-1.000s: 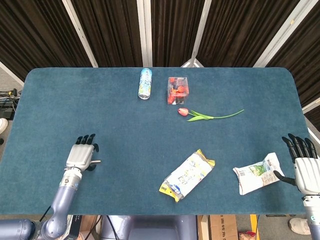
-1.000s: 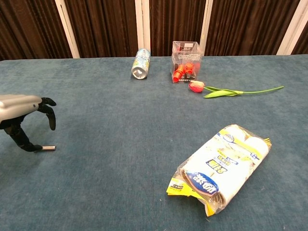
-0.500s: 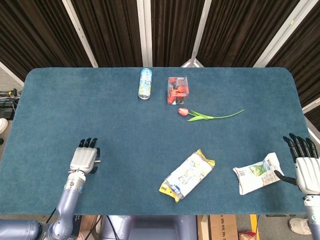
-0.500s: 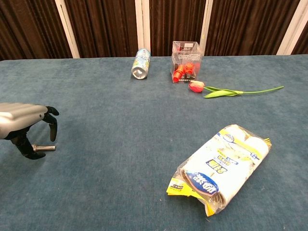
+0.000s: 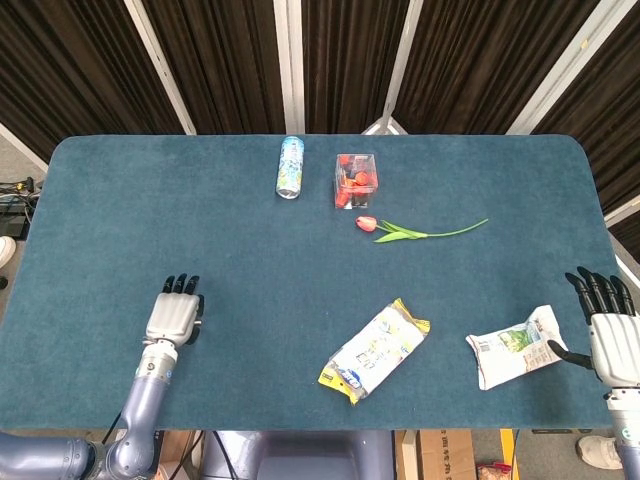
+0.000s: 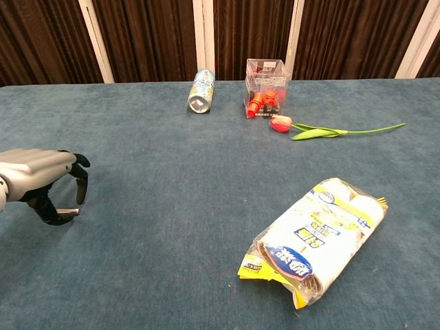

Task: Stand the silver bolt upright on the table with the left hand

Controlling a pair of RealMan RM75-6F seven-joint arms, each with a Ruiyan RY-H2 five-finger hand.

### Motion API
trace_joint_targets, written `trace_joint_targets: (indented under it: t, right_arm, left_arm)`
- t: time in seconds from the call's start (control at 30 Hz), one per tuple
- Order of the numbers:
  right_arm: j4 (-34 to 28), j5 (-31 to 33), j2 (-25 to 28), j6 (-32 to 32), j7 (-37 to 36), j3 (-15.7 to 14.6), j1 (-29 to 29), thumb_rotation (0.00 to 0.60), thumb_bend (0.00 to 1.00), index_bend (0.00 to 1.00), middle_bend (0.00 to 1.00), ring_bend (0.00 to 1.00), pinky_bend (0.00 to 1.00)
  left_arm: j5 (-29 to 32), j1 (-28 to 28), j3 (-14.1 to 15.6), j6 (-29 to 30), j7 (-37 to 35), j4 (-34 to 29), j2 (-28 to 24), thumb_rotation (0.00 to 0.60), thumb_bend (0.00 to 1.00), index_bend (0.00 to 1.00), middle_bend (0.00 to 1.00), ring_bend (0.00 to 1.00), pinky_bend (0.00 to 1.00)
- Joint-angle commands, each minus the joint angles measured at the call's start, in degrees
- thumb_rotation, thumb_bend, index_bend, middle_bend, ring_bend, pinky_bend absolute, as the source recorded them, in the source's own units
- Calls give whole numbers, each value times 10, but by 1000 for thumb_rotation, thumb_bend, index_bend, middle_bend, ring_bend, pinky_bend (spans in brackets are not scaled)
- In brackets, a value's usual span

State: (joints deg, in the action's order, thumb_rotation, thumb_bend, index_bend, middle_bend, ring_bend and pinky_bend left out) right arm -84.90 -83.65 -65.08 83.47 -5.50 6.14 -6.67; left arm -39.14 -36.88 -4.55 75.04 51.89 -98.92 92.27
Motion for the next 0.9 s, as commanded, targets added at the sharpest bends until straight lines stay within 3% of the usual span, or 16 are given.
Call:
trace_joint_targets:
  t: [0.03, 0.9]
  right_arm:
    - [0, 0, 0, 0, -1, 0, 0, 600, 104, 139, 96, 86, 0]
    - [1, 5, 1, -6, -9, 1, -1, 600, 104, 139, 96, 86, 0]
  left_arm:
    - [-1, 0, 0, 0, 0, 2, 3, 600, 464, 498, 74, 0, 0]
    - [-7, 4, 5, 8, 12, 26, 17, 600, 478, 556, 108, 0, 0]
